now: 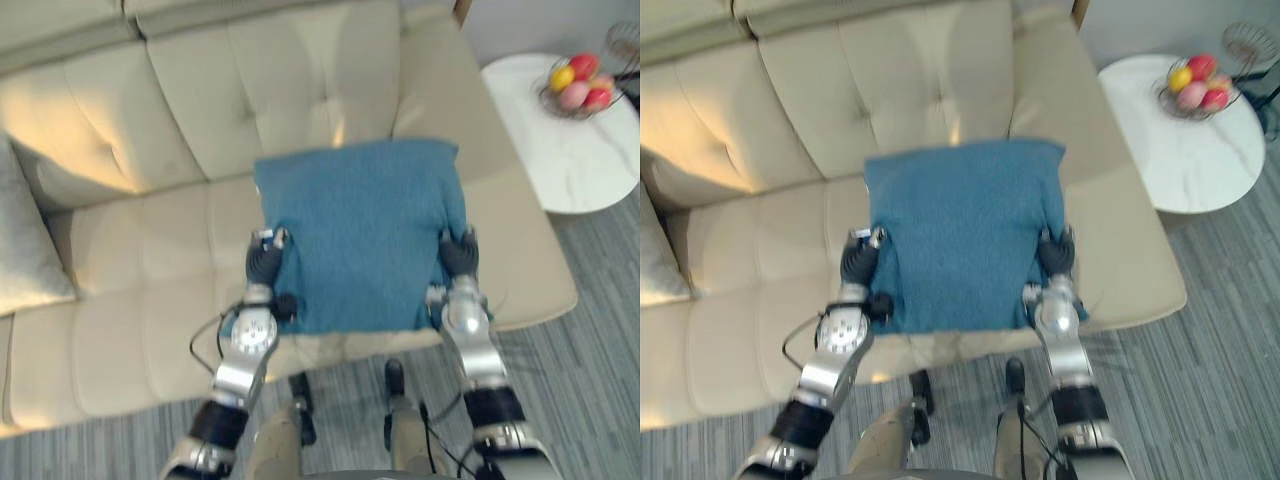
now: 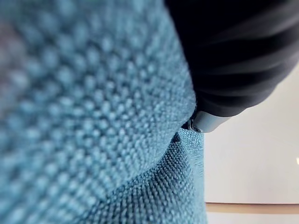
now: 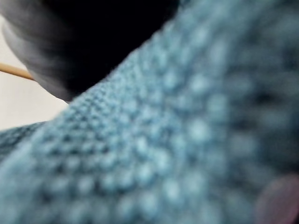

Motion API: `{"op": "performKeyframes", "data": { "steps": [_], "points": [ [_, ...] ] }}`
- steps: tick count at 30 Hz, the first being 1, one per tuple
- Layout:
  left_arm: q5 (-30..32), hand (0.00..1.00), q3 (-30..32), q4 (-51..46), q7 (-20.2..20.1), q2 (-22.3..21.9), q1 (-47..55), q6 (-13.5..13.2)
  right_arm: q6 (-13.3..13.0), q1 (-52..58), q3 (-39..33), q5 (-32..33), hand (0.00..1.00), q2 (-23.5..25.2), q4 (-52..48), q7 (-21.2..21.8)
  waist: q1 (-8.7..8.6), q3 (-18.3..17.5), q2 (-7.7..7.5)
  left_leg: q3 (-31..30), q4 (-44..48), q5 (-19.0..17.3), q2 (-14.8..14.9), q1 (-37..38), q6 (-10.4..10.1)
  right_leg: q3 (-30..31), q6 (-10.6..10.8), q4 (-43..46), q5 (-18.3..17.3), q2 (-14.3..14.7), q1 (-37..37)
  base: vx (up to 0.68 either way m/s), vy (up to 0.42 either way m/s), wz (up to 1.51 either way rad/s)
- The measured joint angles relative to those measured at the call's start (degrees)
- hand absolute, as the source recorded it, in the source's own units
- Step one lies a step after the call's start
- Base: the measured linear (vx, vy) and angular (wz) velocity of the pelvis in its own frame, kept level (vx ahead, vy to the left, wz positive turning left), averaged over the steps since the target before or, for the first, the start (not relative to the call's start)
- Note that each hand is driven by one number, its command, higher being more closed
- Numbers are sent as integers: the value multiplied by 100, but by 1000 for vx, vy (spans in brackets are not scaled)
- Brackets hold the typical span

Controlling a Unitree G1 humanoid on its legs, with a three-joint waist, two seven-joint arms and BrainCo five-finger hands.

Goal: Pick up cushions and gather them together orderly.

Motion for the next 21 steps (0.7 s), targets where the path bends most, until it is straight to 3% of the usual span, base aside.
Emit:
{"op": "performKeyframes", "data": {
  "steps": [2,3,7,10,11,15,18,21],
  "points": [
    [2,100,103,277,238,114,-716,-1,66,-702,-7,-89,100,-109,199,-214,65,161,8,-30,-195,200,-31,-98,13,-10,7,-92,136,0,-129,-191,6,11],
    [2,100,213,528,510,300,-1476,-8,113,-1530,-12,-204,100,-197,359,-406,79,353,11,-92,-399,398,-56,-219,21,-35,31,-163,245,7,-283,-163,-6,17],
    [79,100,522,1354,977,838,-3433,-90,119,-3619,-170,-473,100,-466,948,-852,84,737,17,-276,-1019,978,-62,-537,21,-227,5,-578,642,81,-574,-141,-16,20],
    [171,100,704,2071,1136,1034,-4575,-172,108,-4836,-338,-573,100,-554,1671,-1035,80,844,26,-375,-1052,1155,-61,-871,29,-340,-9,-750,812,89,-790,-78,-1,16],
    [165,0,838,2471,1174,1046,-5078,-183,108,-5268,-354,-569,0,-561,1999,-1129,87,869,28,-437,-1052,1178,-65,-988,19,-394,-20,-823,848,89,-847,-40,9,13],
    [148,0,1040,3264,1394,1180,-5974,-231,108,-5932,-430,-410,0,-613,2645,-1360,81,930,28,-662,-1053,1230,-46,-1293,-52,-569,-24,-873,852,116,-1024,-18,15,21],
    [-82,0,1102,3611,1430,1264,-6447,-261,108,-6349,-538,152,0,-814,3166,-1373,111,1029,34,-829,-1053,1334,-42,-1623,-154,-698,-25,-873,852,123,-1267,0,35,18],
    [-356,0,1345,3640,1295,1293,-6573,-309,109,-6378,-625,1012,0,-1023,3377,-1106,136,1082,35,-919,-1053,1374,-14,-1925,-211,-811,-27,-873,851,149,-1486,20,71,18]
  ]
}}
